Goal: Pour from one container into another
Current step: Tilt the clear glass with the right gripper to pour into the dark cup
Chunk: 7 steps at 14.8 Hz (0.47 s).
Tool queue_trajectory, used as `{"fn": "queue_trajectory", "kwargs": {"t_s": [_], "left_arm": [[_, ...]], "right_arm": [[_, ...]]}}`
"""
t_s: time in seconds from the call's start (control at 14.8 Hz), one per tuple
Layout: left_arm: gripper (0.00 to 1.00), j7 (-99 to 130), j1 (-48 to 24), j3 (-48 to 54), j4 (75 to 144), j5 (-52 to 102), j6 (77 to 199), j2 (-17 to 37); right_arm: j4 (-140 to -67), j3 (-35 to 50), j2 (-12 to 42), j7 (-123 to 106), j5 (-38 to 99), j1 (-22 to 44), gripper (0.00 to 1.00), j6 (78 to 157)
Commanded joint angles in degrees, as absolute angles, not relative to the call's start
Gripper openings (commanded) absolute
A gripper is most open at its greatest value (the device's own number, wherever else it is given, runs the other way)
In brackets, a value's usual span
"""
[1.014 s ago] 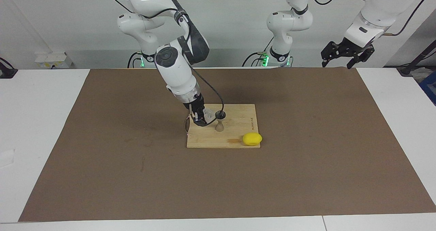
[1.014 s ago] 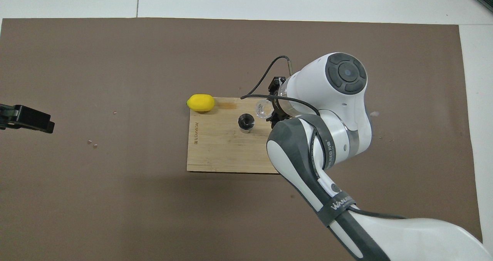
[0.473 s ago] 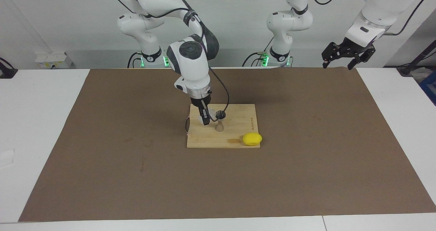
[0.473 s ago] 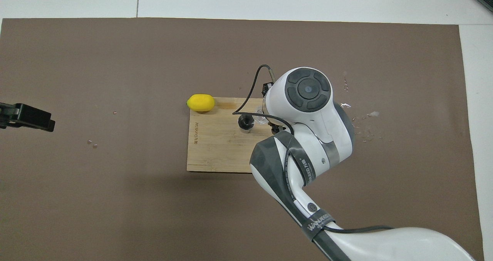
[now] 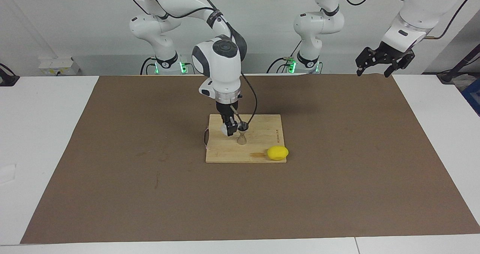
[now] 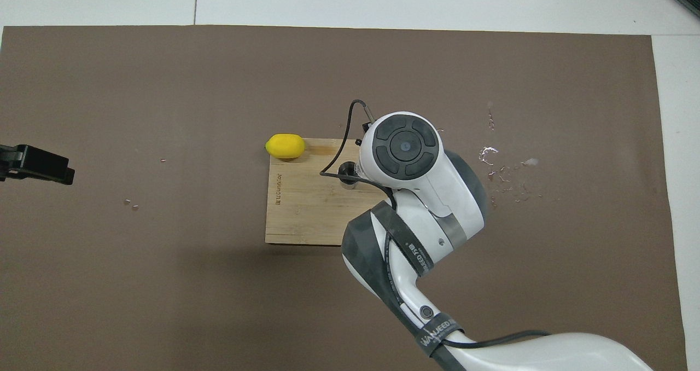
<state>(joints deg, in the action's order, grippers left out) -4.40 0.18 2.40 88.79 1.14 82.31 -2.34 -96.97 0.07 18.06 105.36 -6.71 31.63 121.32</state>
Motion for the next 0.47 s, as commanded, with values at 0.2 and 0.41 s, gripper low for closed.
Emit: {"fn": "queue_trajectory", "kwargs": {"t_s": [0.2, 0.41], "left_arm": [[1.0, -4.0, 0.4, 2.7, 90.4, 0.1, 83.1, -3.6], [1.0, -4.0, 0.4, 2.8, 90.3, 0.1, 83.4, -3.6]], "right_arm": [[-95.6, 0.4, 18.4, 106.5, -10.5, 32.3, 0.14, 119.8], [-95.5, 0.4, 18.5, 106.3, -10.0, 32.2, 0.13, 119.9]]}}
